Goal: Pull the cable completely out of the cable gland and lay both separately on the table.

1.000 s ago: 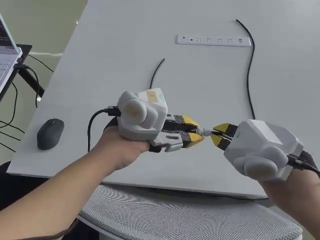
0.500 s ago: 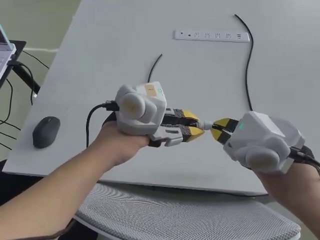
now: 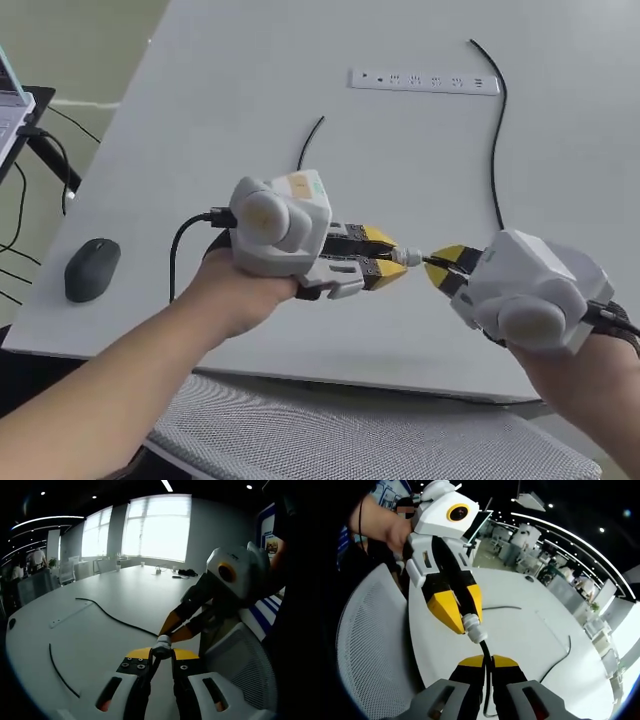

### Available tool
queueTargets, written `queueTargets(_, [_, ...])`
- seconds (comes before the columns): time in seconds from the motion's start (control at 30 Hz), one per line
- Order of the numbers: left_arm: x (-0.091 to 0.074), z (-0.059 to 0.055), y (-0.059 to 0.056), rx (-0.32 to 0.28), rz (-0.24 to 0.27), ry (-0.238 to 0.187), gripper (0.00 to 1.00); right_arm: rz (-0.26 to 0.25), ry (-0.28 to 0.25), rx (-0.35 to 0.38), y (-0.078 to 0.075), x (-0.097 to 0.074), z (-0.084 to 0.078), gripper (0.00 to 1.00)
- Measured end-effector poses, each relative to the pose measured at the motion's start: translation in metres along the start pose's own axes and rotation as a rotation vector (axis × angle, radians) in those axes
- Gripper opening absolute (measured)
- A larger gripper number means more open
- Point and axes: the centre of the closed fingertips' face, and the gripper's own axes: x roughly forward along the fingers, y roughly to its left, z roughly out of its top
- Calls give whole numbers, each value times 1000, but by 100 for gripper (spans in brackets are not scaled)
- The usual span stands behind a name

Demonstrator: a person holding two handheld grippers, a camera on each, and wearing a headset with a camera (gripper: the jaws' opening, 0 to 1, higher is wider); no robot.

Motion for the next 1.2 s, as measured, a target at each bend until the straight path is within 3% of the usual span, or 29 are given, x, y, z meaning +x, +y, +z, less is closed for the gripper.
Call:
queueTargets(0.27, [2, 2, 1, -6, -4, -2, 15, -21, 14, 84, -8, 0, -14, 0])
queueTargets(0.5, [2, 6, 4, -17, -6, -18, 15, -70, 35, 160, -20, -3, -31, 0])
queueTargets(0.97, [3, 8, 0, -14, -3, -28, 15, -112, 109, 500, -29, -2, -85, 0])
queueTargets(1.1, [2, 8, 1, -14, 4, -30, 15, -116, 124, 545, -30, -1, -97, 0])
queueTargets(1.2, [3, 7, 0, -7, 6, -24, 15, -116, 119, 549, -30, -1, -96, 0])
